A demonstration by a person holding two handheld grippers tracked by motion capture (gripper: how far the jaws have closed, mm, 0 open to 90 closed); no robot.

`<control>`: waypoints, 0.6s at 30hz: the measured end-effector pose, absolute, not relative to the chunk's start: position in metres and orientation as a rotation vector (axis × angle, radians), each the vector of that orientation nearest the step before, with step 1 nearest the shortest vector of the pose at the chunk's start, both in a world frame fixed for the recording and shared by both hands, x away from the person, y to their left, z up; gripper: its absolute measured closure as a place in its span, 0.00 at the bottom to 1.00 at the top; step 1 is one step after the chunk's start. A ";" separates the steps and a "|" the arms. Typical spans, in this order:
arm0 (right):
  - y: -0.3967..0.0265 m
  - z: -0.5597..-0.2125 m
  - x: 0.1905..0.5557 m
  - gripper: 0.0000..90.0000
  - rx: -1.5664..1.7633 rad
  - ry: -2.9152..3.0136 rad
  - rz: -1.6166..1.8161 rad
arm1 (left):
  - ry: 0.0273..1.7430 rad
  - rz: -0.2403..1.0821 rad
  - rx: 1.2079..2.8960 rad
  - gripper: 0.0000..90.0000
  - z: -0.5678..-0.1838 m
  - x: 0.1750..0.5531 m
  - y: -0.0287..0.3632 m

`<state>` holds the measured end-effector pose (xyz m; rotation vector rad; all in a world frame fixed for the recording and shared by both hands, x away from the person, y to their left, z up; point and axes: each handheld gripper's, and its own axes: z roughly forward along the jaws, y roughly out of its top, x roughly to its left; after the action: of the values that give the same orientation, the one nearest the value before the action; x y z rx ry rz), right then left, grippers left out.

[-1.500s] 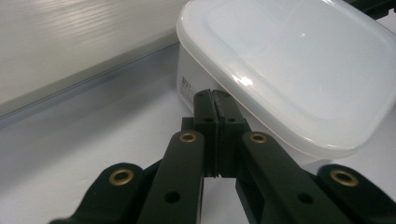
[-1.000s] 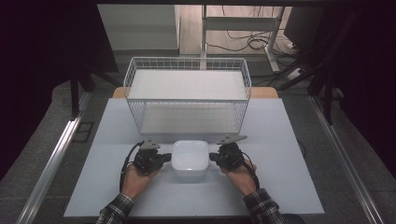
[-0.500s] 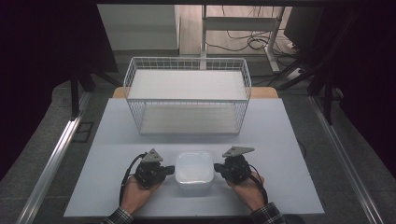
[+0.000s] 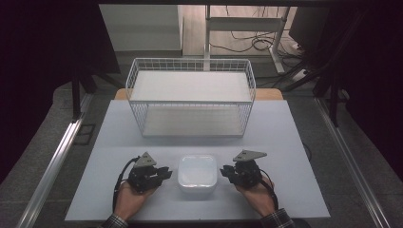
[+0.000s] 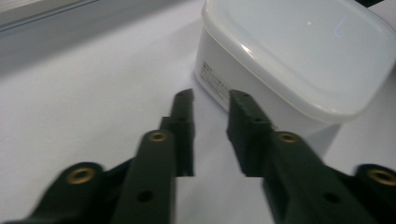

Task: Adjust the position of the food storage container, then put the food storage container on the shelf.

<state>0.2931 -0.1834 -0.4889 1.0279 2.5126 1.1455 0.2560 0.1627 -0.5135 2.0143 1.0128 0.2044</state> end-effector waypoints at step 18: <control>-0.201 -0.495 0.294 0.09 1.017 2.448 1.196 | 0.979 0.246 2.037 0.10 -0.523 0.250 0.171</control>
<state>0.2944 -0.2011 -0.4953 1.0171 2.4479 1.1964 0.2497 0.1705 -0.5234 2.0375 0.9789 0.2457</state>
